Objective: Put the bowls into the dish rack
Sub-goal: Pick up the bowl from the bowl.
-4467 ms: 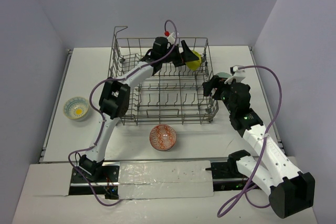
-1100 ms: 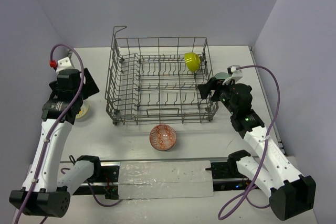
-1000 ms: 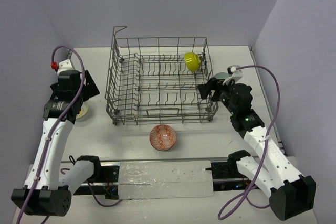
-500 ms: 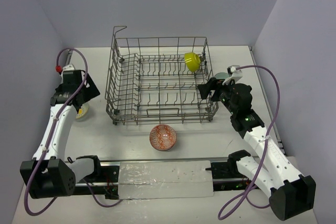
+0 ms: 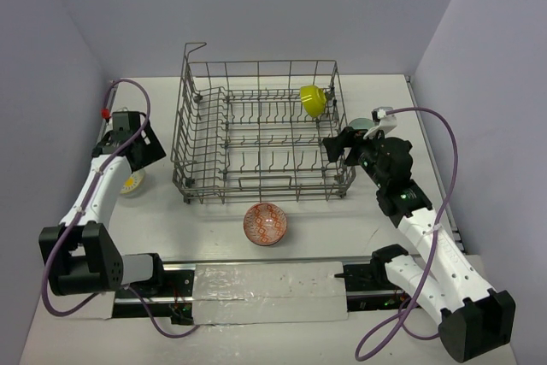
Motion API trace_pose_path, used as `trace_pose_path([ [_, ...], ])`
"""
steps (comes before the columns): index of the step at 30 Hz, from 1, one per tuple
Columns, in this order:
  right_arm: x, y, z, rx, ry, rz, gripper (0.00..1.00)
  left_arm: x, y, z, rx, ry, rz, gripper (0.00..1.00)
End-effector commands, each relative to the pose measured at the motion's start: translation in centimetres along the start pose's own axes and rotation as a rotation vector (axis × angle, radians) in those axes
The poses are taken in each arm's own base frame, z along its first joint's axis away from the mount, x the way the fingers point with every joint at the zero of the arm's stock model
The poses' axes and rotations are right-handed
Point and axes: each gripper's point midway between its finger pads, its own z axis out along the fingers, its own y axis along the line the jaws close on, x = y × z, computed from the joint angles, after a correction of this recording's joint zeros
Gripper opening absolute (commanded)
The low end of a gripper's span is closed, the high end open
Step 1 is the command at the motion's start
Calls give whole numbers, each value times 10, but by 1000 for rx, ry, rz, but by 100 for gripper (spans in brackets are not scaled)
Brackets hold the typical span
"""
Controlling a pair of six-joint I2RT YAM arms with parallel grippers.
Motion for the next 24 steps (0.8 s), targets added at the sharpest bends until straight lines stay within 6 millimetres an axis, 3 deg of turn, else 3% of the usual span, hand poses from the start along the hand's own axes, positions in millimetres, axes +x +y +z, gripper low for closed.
trace_pose_path([
  [1,-18,2,-3,3,-54,-14,89,-16,-3,2,6,-40,-28,91],
  [11,-19,3,-4,-3,-57,-14,89,-14,-1,23,-3,13,-51,88],
  [24,-15,1,0,4,-43,-15,89,-14,-12,42,21,60,-50,82],
])
